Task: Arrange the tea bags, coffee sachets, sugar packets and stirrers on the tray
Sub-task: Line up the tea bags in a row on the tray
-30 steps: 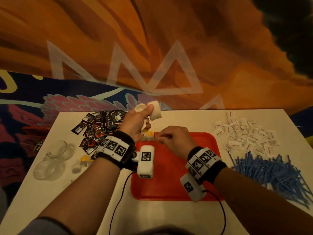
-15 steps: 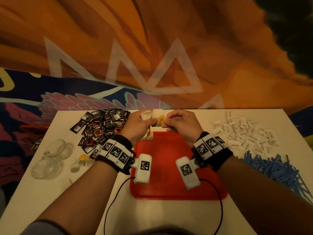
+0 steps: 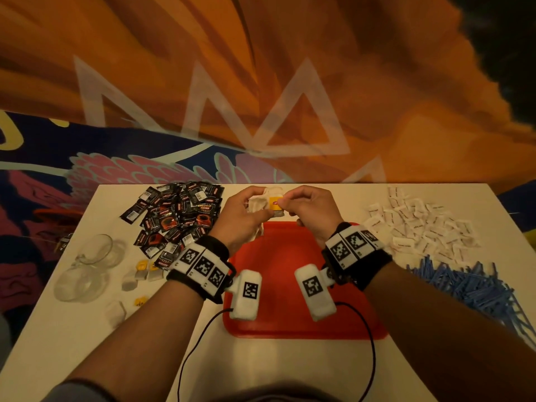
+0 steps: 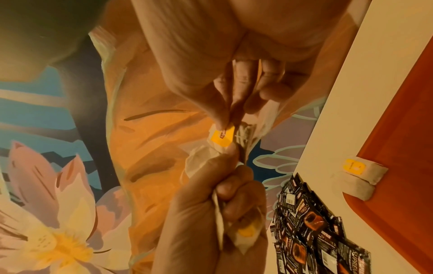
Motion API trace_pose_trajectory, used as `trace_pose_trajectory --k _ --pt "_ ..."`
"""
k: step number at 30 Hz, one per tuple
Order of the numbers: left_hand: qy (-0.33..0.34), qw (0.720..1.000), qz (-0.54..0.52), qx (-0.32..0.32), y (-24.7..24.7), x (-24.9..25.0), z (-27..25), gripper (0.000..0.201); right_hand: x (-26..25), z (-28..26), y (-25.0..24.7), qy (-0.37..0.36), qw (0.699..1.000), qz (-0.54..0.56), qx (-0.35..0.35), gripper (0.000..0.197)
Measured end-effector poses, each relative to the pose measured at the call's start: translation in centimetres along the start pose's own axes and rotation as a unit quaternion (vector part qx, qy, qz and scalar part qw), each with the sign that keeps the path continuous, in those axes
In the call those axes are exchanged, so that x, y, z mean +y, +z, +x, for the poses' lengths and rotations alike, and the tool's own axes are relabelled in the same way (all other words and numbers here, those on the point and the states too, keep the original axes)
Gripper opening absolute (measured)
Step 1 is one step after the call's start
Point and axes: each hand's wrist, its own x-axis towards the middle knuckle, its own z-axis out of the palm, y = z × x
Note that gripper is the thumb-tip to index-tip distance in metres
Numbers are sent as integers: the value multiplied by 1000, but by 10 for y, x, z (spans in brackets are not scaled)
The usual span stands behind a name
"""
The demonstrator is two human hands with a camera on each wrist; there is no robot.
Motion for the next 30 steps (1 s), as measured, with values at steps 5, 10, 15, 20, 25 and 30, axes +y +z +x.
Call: trace_pose_trajectory --k 5,10,15,20,25,30 --pt "-1 1000 10 -23 0 -4 0 23 6 3 2 -4 1000 -11 8 20" --pt "-21 1000 -20 -3 2 -4 0 16 12 6 6 -19 999 -20 16 17" --pt "-2 999 3 35 1 -12 5 11 21 6 9 -13 1000 -9 -3 14" --pt "8 997 -1 72 -7 -24 10 21 36 8 21 5 1000 3 -29 11" --pt "-13 996 -4 89 -20 -37 14 14 51 14 40 32 999 14 -40 13" --pt "-46 996 15 74 -41 -55 23 8 67 24 63 39 999 -5 -36 7"
